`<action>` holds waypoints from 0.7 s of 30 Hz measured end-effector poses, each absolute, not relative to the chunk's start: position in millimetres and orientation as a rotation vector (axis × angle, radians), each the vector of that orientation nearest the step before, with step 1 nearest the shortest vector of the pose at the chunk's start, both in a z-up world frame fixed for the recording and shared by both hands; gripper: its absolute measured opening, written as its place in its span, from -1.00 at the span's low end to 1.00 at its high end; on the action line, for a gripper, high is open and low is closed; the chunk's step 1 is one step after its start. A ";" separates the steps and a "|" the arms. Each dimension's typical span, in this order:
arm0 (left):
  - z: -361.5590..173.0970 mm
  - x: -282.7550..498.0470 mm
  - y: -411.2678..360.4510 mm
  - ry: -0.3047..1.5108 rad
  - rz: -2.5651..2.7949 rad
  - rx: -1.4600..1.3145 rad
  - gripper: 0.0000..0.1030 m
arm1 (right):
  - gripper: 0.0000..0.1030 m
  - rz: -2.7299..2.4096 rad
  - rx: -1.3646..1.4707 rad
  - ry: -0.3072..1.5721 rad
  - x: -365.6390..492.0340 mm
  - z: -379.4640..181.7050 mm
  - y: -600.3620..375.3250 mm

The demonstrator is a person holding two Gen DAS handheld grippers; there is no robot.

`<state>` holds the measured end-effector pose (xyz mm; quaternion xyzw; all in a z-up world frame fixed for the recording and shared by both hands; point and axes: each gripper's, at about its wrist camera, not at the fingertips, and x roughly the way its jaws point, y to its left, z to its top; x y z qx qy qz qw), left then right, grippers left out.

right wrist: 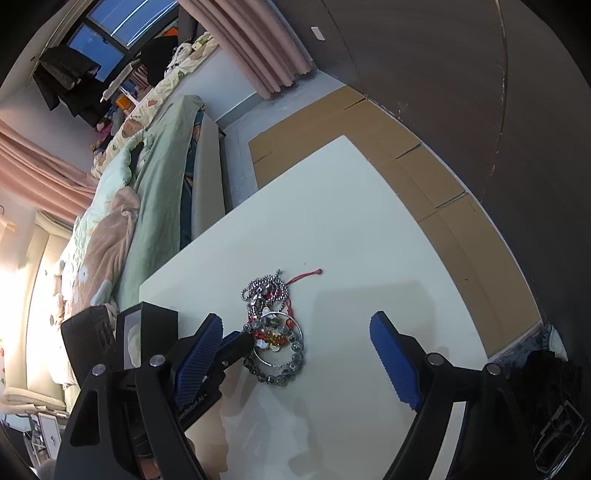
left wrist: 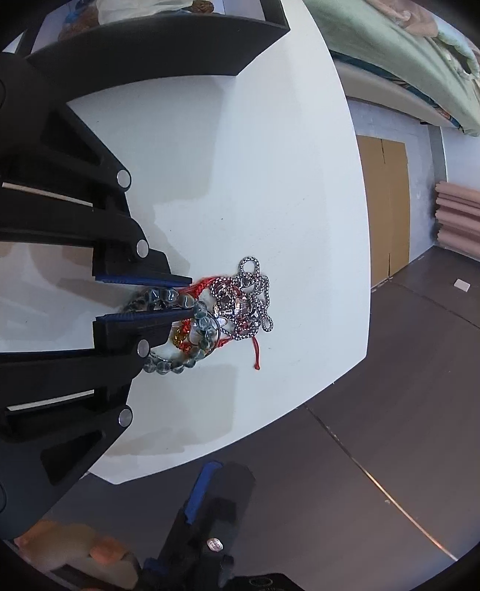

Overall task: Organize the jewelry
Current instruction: 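Lift the grey bracelet with the left gripper while the right reaches the silver hoop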

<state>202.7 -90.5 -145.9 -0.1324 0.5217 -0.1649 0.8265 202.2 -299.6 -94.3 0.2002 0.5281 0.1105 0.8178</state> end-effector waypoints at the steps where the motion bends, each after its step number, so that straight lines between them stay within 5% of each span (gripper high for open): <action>1: -143.6 201.3 -89.1 1.106 -0.362 -0.297 -0.82 | 0.54 0.237 0.415 1.135 202.2 -96.3 -297.2; 21: -80.1 174.2 -36.1 0.942 -0.354 -0.383 -0.82 | 0.53 0.286 0.149 1.216 200.1 -119.2 -249.6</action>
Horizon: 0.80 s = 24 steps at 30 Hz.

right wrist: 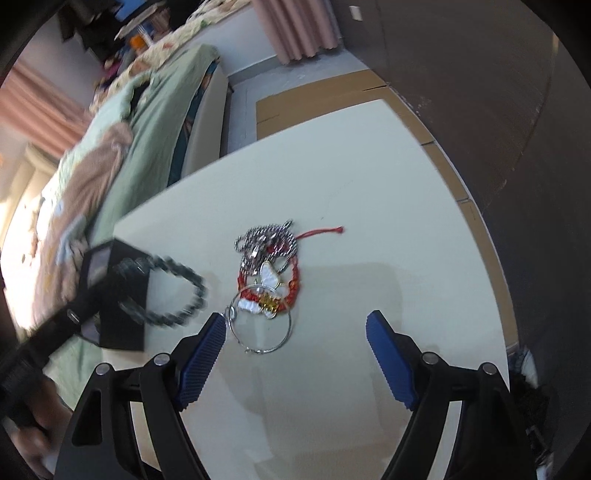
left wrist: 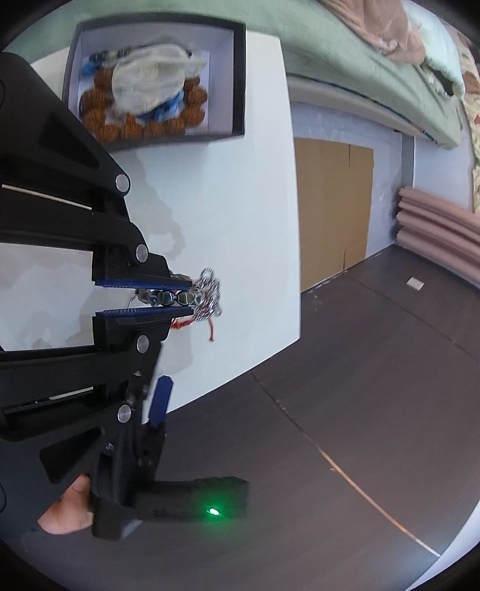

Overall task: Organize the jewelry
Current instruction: 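Lift the grey bracelet with the left gripper while the right reaches the silver hoop, then release the grey bracelet into the box with the left gripper while the right carries the silver hoop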

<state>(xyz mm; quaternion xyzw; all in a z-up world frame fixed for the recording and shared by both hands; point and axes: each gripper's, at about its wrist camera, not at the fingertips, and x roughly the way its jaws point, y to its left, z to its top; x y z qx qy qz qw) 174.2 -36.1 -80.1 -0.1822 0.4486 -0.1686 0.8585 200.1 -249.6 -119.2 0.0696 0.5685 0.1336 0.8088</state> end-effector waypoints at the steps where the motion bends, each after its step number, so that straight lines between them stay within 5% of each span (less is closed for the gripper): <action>1: -79.5 175.5 -32.6 0.939 -0.349 -0.389 -0.82 | 0.59 0.292 0.132 1.215 199.7 -120.1 -245.7; 12: -67.5 176.7 6.0 0.886 -0.289 -0.440 -0.82 | 0.69 0.287 -0.093 1.222 204.7 -139.0 -193.5; 15: -65.5 175.8 12.8 0.876 -0.276 -0.448 -0.82 | 0.42 0.248 -0.179 1.212 203.0 -143.0 -183.2; 17: -64.2 174.0 18.0 0.870 -0.271 -0.452 -0.82 | -0.04 0.248 -0.191 1.203 201.0 -140.7 -180.6; 24: -59.8 167.6 26.5 0.856 -0.261 -0.458 -0.82 | -0.05 0.307 -0.017 1.197 199.0 -124.3 -205.1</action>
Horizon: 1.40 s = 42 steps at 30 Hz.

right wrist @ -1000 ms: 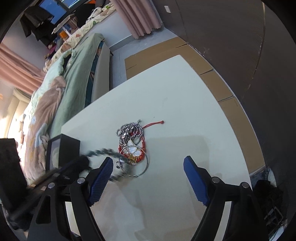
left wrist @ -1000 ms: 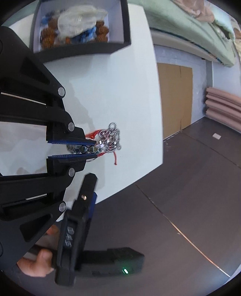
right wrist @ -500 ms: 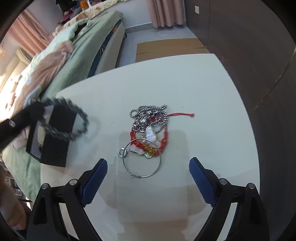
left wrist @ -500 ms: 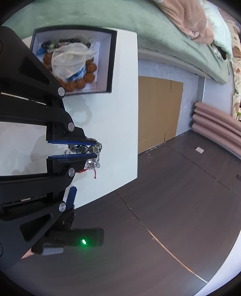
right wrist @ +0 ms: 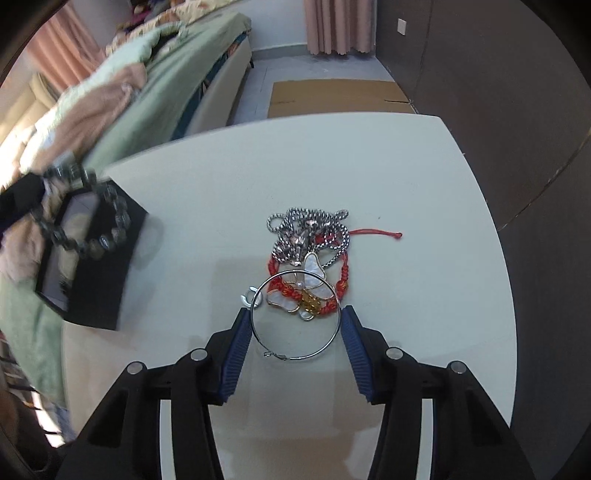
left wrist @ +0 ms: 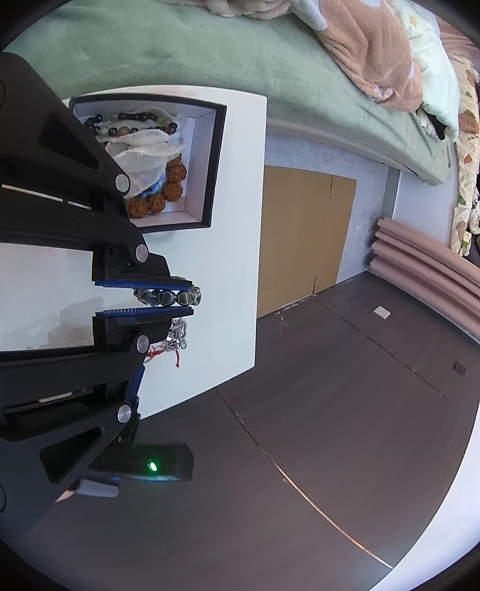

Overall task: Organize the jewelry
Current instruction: 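Release the grey bracelet into the box with the left gripper while the right carries the silver hoop, then lower the silver hoop into the black box and open the right gripper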

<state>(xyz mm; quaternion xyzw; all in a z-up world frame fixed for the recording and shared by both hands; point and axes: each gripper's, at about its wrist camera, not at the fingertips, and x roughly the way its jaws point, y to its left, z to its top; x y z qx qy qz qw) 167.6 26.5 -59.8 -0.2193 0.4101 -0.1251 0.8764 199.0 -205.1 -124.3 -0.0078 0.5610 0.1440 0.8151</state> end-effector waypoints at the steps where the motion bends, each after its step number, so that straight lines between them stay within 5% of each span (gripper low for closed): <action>1: -58.6 166.6 28.0 0.852 -0.259 -0.459 -0.82 | -0.05 0.308 -0.003 1.188 198.1 -121.6 -207.7; 17: -45.7 143.9 81.2 0.835 -0.122 -0.464 -0.80 | -0.05 0.395 0.172 1.029 179.1 -78.1 -192.8; 18: -49.9 145.3 86.4 0.852 -0.084 -0.468 -0.72 | -0.05 0.402 0.173 1.027 178.6 -76.9 -189.9; 20: -54.0 144.5 96.2 0.857 -0.051 -0.498 0.01 | -0.04 0.420 0.185 1.020 177.4 -75.0 -182.7; 22: -49.2 140.0 102.6 0.821 -0.034 -0.493 0.23 | -0.04 0.434 0.196 1.009 176.2 -72.8 -175.9; 42: -37.3 118.8 150.1 0.742 0.060 -0.554 0.80 | -0.03 0.623 0.316 0.977 168.7 -61.6 -93.0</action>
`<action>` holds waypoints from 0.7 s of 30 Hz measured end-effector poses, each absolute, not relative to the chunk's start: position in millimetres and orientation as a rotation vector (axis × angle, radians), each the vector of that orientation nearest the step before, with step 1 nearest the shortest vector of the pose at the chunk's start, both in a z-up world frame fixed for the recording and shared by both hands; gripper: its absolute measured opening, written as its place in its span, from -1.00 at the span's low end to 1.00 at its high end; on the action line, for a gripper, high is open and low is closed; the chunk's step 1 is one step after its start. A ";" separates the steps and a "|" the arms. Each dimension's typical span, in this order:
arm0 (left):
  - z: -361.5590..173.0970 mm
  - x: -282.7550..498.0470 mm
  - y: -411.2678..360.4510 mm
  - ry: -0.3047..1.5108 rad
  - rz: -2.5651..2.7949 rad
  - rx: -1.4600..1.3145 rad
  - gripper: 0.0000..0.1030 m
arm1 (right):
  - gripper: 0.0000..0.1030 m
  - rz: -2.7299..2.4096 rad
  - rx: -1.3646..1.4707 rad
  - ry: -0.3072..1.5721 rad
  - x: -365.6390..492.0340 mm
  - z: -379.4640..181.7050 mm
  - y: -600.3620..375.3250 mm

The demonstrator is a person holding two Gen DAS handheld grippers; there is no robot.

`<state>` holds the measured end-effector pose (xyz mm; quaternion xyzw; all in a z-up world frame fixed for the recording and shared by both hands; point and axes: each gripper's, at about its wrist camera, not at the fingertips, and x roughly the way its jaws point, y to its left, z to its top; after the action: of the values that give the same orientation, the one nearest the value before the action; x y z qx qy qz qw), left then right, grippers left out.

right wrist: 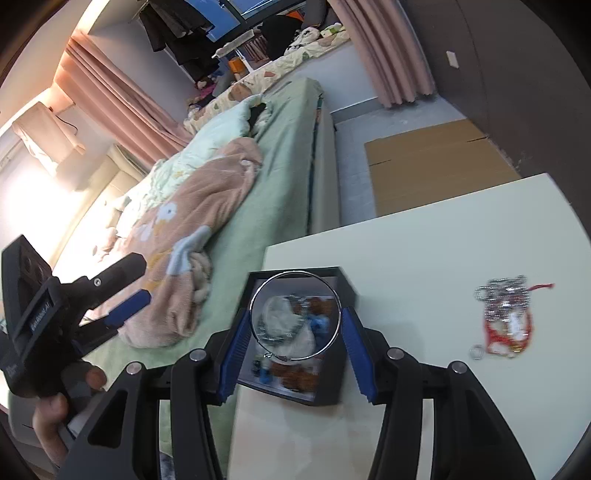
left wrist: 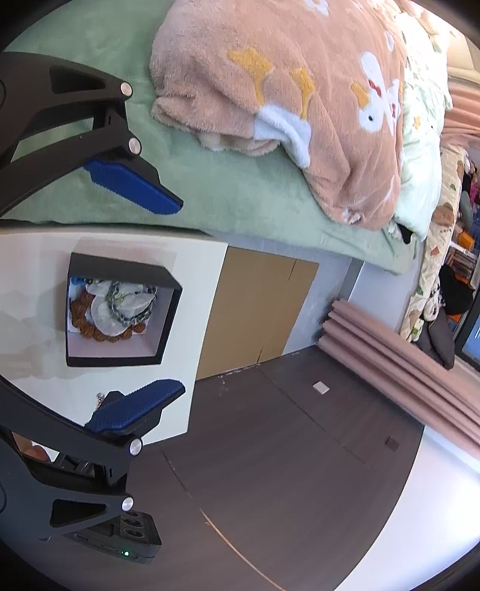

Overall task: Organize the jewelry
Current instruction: 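Lower the silver hoop into the black box and open the right gripper, then move both grippers back toward the silver chains and red string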

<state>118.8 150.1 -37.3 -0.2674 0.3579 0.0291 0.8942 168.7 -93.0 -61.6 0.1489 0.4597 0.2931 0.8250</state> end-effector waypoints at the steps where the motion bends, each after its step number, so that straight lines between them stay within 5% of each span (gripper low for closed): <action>1: -38.2 118.5 153.2 0.741 0.068 -0.558 0.83 | -0.03 0.633 0.327 0.979 169.3 -62.1 -89.9; 4: -42.2 117.7 162.4 0.744 0.103 -0.569 0.89 | 0.00 0.678 0.374 0.988 172.3 -64.6 -78.4; 6: -45.5 118.1 166.5 0.749 0.127 -0.573 0.90 | 0.35 0.701 0.395 0.992 174.1 -67.1 -72.2; 7: -47.4 117.9 168.3 0.753 0.136 -0.574 0.90 | 0.71 0.707 0.400 0.985 174.3 -68.4 -69.6; 8: -50.1 118.4 170.4 0.762 0.147 -0.577 0.90 | 0.78 0.699 0.394 0.978 173.9 -69.0 -68.6; 21: -50.4 125.2 138.3 0.781 0.108 -0.437 0.90 | 0.85 0.525 0.329 0.994 173.6 -63.5 -128.2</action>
<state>125.2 138.3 -50.4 -0.2112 0.3773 0.0520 0.9002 173.6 -128.2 -63.5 0.1552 0.4690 0.2479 0.8333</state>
